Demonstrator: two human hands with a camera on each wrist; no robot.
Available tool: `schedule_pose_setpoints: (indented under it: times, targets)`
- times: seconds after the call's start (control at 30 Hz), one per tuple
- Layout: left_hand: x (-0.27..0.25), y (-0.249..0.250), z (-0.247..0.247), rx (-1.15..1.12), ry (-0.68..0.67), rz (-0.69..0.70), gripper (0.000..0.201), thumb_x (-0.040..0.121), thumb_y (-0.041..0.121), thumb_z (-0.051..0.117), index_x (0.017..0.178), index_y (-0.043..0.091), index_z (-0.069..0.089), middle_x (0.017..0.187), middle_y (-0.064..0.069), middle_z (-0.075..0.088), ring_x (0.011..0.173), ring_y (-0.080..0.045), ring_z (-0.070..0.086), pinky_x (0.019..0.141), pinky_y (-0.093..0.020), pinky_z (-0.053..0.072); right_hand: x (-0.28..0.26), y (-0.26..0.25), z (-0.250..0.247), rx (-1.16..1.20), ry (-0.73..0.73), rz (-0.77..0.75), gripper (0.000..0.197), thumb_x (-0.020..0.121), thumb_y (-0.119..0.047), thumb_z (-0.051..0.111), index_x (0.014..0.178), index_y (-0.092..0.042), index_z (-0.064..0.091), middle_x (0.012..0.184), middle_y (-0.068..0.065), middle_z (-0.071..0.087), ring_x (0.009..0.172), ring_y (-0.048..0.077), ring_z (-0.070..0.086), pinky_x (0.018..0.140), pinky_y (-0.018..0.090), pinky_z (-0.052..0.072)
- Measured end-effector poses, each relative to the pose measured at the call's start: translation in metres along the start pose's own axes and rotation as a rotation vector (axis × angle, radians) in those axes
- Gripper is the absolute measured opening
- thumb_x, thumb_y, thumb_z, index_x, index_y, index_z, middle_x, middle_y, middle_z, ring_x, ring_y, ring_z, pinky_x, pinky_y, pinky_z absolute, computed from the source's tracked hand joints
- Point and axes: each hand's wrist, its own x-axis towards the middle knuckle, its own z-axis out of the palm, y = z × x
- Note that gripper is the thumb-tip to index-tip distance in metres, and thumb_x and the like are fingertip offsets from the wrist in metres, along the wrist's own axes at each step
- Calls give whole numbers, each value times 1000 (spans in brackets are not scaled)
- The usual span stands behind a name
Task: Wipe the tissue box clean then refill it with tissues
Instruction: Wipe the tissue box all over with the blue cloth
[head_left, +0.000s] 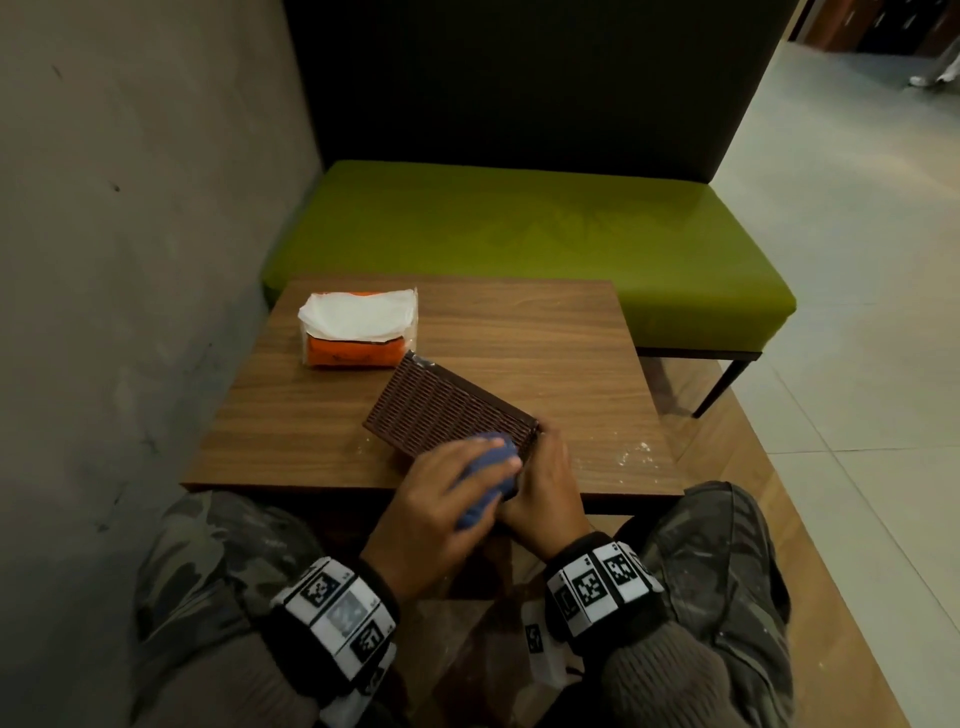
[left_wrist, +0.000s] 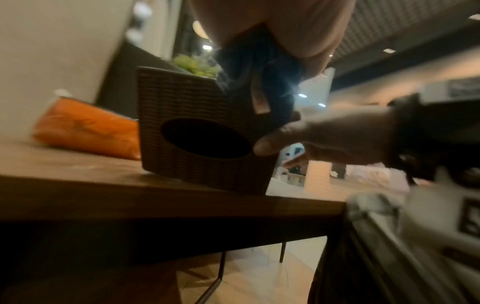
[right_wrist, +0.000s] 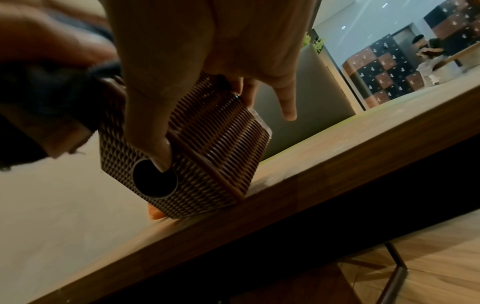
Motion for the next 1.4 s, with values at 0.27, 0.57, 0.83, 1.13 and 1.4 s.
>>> schedule_pose_setpoints:
  times: [0.27,0.57,0.83,1.13,1.4]
  targets:
    - [50,-15,-1,10,109,-172,39,84,21,57,122,18,59,123,-4,59,116,-17,50,98,-36,43,1,1,2,-7,14,3,106,48,-27,88,135,-1,34,125,11,46,116,23,45,100,40,42]
    - [64,-61,-19,53,240,-362,39,83,8,65,121,14,60,119,-7,61,110,-20,54,96,-26,41,0,0,-4,12,-14,53,107,48,-27,90,136,-8,32,127,4,42,116,10,37,103,30,36]
    - [50,-43,-19,103,13,-122,46,79,9,68,124,15,59,122,-8,58,112,-19,51,98,-24,38,-2,1,-4,-9,12,37,108,46,-28,89,136,-6,33,127,5,44,118,14,40,103,36,38]
    - [47,-39,-9,94,190,-288,38,82,12,64,120,16,60,122,-6,59,113,-21,52,98,-28,40,-2,-5,-7,-48,1,69,109,51,-33,88,140,-8,30,133,5,44,124,19,41,108,40,35]
    - [13,-13,-3,30,-71,204,45,86,19,62,129,19,51,134,-4,49,122,-17,48,100,-34,41,-5,1,-1,-64,-40,45,92,64,-30,82,140,-8,35,139,11,43,130,26,41,112,49,29]
